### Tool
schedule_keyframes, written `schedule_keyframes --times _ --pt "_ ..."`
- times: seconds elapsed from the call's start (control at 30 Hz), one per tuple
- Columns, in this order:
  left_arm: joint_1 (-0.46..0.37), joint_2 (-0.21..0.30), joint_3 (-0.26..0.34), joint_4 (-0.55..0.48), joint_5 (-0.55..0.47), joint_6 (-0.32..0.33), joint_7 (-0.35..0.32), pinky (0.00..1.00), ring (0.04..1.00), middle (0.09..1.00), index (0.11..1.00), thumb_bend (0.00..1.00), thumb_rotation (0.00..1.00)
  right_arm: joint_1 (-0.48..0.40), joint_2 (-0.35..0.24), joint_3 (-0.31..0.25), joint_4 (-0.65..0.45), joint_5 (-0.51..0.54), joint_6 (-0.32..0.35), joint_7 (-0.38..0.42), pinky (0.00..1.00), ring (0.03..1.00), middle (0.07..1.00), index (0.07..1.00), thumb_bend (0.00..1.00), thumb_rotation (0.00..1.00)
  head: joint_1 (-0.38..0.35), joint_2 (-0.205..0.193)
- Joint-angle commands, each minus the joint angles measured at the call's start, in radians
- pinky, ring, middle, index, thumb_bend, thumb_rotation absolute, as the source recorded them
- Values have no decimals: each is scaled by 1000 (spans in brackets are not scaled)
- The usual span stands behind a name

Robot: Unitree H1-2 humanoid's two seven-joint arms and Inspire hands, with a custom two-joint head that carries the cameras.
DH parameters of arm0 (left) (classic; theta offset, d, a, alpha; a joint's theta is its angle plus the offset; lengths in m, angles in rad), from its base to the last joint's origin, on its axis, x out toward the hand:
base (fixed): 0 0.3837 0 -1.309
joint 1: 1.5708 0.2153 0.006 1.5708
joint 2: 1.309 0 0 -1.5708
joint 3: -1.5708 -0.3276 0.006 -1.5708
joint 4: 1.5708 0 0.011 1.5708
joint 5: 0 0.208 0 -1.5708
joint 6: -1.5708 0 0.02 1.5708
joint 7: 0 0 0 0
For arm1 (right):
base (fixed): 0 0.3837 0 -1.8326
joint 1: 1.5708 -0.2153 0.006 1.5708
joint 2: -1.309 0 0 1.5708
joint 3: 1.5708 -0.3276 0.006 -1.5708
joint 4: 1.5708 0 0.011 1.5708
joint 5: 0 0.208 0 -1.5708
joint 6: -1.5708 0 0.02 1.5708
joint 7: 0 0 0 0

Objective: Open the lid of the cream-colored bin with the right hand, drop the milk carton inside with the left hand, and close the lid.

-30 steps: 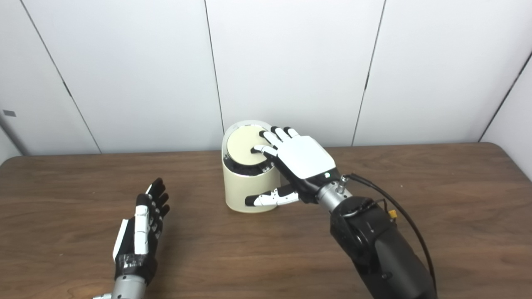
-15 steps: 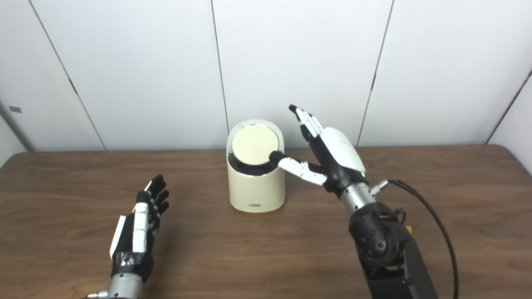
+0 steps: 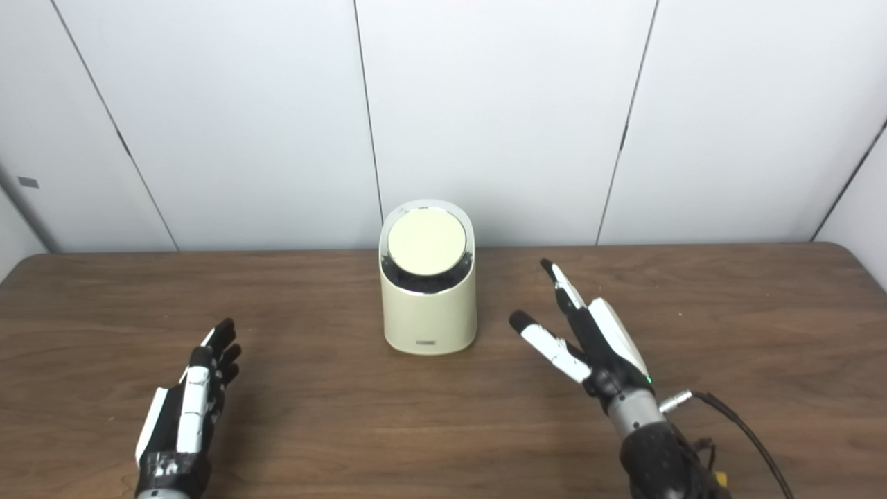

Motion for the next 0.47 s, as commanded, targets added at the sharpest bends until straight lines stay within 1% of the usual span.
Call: schedule_keyframes --times 0.0,0.07,0.2,0.3,0.43 --pt "11 -2 -2 -14 7 -50 1 958 957 972 980 594 981 8 16 -8 -49 26 -58 -46 929 992 1000 1000 639 1000 -2 2" --pt "32 -5 -5 0 10 -72 1 948 952 968 976 588 981 34 31 1 -68 34 -51 -58 928 986 999 1000 640 1000 -6 3" --pt "46 -10 -6 19 2 -92 -4 938 948 962 976 584 954 50 58 9 -95 43 -22 -68 916 967 988 1000 654 1000 -5 4" --pt "46 -10 -10 20 16 -117 -1 926 935 954 966 570 958 60 87 -7 -101 73 -17 -87 885 961 990 1000 668 1000 -6 9" --pt "49 -10 -8 18 13 -120 -3 932 936 955 967 576 941 85 108 -44 -94 148 -52 -110 895 962 994 1000 680 1000 -9 15"
